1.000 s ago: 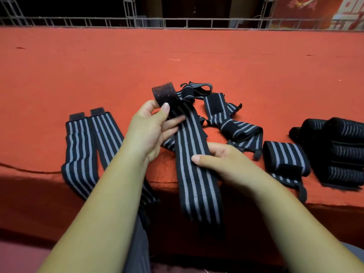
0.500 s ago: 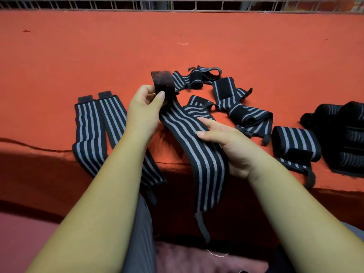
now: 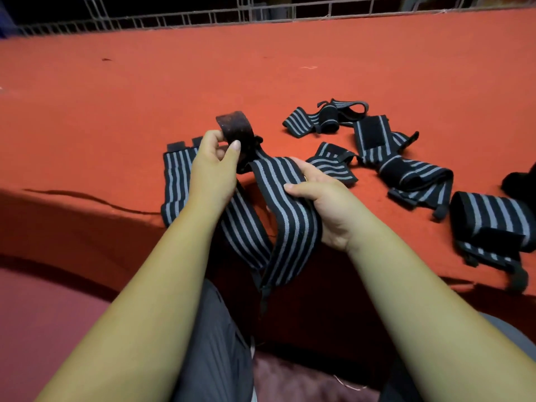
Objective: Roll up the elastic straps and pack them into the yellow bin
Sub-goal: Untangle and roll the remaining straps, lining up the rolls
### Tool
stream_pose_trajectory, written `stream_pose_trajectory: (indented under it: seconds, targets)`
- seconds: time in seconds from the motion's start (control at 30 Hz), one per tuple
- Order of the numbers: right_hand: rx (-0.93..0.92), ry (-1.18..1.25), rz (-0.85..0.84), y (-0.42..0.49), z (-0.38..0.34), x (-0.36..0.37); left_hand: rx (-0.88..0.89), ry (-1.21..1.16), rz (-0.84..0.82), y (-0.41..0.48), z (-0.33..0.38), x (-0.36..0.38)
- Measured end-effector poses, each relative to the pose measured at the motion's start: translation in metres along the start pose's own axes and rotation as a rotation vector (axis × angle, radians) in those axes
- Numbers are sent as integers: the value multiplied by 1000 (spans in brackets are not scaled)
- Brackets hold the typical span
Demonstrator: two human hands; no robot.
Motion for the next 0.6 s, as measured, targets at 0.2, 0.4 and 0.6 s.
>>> stream_pose_trajectory:
  seconds: [0.2, 0.4, 0.6]
  targets:
    - [-31, -108, 6, 29, 1, 21, -17, 70, -34, 19, -6, -15]
    - [55, -311, 191, 57, 3, 14, 34, 75, -68, 64, -13, -10]
    - [130, -445, 195, 65, 3, 7, -127, 47, -90, 127, -43, -1]
Point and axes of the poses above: each hand's wrist, its own y-axis towards the middle knuckle, its own x-axis out of the palm, z = x × y, the point moved 2 cm from there along y, towards the middle knuckle, and after that the axes turned 9 degrees about -y, right-handed, at the moved point
